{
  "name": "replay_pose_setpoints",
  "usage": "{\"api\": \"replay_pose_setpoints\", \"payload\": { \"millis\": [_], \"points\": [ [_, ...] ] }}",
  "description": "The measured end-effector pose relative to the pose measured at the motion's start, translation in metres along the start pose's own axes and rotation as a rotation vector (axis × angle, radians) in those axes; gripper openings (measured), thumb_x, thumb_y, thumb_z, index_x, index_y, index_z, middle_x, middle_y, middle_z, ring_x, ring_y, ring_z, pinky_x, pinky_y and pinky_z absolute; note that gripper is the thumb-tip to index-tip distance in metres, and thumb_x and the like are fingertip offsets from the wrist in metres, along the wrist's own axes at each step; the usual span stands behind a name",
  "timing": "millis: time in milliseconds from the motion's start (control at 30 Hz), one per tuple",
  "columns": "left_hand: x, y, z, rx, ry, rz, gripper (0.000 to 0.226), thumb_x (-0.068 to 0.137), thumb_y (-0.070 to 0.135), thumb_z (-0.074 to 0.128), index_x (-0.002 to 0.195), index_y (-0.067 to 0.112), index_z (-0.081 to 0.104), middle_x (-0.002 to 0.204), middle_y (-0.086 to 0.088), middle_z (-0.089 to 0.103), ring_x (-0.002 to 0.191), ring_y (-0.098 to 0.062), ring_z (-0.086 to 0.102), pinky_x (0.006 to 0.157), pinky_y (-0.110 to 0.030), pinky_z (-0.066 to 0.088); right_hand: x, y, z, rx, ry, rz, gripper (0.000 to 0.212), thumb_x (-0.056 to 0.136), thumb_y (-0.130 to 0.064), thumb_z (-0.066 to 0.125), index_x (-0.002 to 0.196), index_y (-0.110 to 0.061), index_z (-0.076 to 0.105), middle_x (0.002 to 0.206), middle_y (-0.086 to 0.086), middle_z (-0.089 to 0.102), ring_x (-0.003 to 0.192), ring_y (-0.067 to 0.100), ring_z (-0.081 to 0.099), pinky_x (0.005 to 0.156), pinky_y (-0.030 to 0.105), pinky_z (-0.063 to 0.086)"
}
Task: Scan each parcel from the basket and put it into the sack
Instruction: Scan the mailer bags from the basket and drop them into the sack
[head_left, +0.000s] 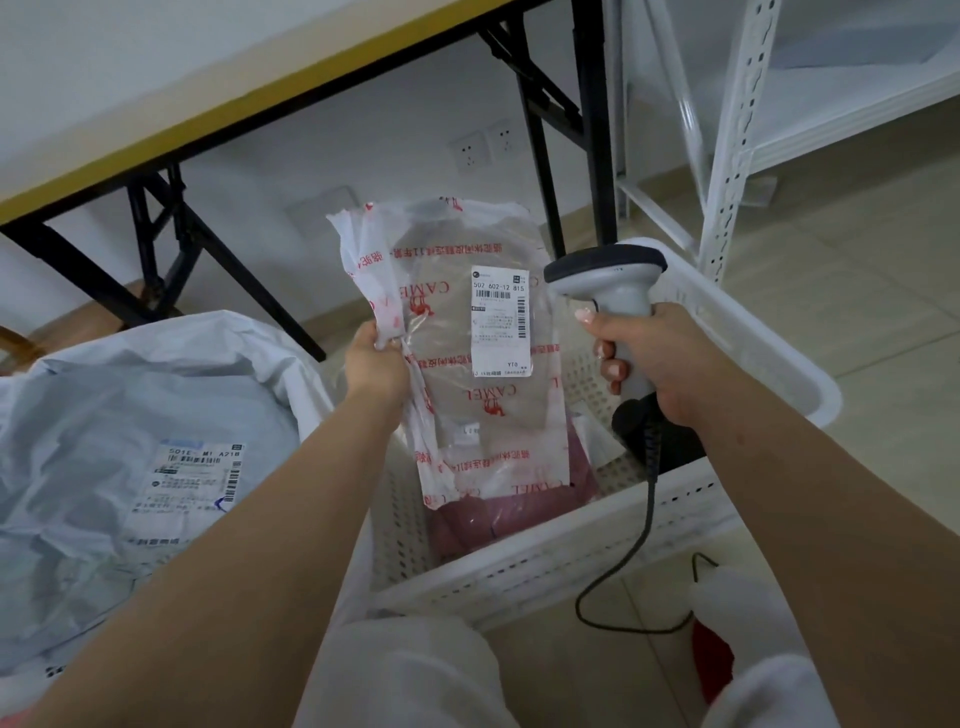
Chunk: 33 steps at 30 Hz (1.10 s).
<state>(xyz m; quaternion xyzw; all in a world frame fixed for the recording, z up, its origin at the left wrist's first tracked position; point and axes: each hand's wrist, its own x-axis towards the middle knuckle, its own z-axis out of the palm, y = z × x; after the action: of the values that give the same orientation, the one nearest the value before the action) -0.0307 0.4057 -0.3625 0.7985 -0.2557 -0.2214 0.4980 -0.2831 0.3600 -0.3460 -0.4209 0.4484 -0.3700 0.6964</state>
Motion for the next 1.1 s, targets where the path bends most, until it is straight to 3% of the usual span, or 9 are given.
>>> {"api": "replay_pose_setpoints", "payload": {
  "millis": [200,533,667,833,1100],
  "points": [
    [0.008,0.000,0.000,0.001,0.094,-0.032,0.027,0.101,0.016,0.041,0.088,0.032,0.059,0.092,0.002,0.069,0.091,-0.024,0.068,0.087,-0.046,0.057,-0.004,-0.009,-0.001,-0.016,-0.064,-0.045,0.021,0.089,-0.021,0.070,0.079,-0.010,0.055,0.060,0.002,0.050,0.040,0.009,0.040,0.042,0.020,0.040],
    [0.015,-0.004,-0.001,-0.012,0.126,-0.050,0.021,0.100,0.020,0.047,0.108,0.028,0.064,0.095,0.003,0.070,0.090,-0.022,0.068,0.087,-0.043,0.058,-0.001,-0.011,-0.003,-0.072,-0.070,-0.061,0.021,0.089,-0.024,0.071,0.081,-0.011,0.055,0.059,0.001,0.051,0.039,0.009,0.041,0.042,0.022,0.043],
    [0.015,-0.003,-0.001,-0.006,0.134,-0.039,0.023,0.100,0.016,0.044,0.099,0.030,0.061,0.094,0.002,0.070,0.090,-0.023,0.068,0.086,-0.044,0.058,0.001,-0.009,-0.003,-0.087,-0.067,-0.061,0.022,0.088,-0.024,0.071,0.080,-0.011,0.055,0.059,0.001,0.051,0.038,0.008,0.041,0.042,0.021,0.042],
    [0.016,-0.002,-0.002,0.006,0.131,-0.029,0.025,0.099,0.014,0.041,0.105,0.027,0.062,0.094,0.003,0.068,0.094,-0.025,0.067,0.089,-0.042,0.057,0.000,-0.009,-0.003,-0.076,-0.069,-0.069,0.022,0.089,-0.022,0.071,0.077,-0.012,0.055,0.059,0.002,0.050,0.038,0.009,0.040,0.042,0.022,0.042],
    [0.015,-0.003,-0.005,-0.017,0.134,-0.023,0.023,0.100,0.014,0.042,0.098,0.028,0.060,0.095,0.002,0.069,0.091,-0.023,0.067,0.087,-0.044,0.058,0.002,-0.009,-0.002,-0.073,-0.069,-0.064,0.020,0.089,-0.024,0.071,0.082,-0.012,0.056,0.059,0.001,0.050,0.039,0.009,0.040,0.043,0.022,0.041]
  ]
}}
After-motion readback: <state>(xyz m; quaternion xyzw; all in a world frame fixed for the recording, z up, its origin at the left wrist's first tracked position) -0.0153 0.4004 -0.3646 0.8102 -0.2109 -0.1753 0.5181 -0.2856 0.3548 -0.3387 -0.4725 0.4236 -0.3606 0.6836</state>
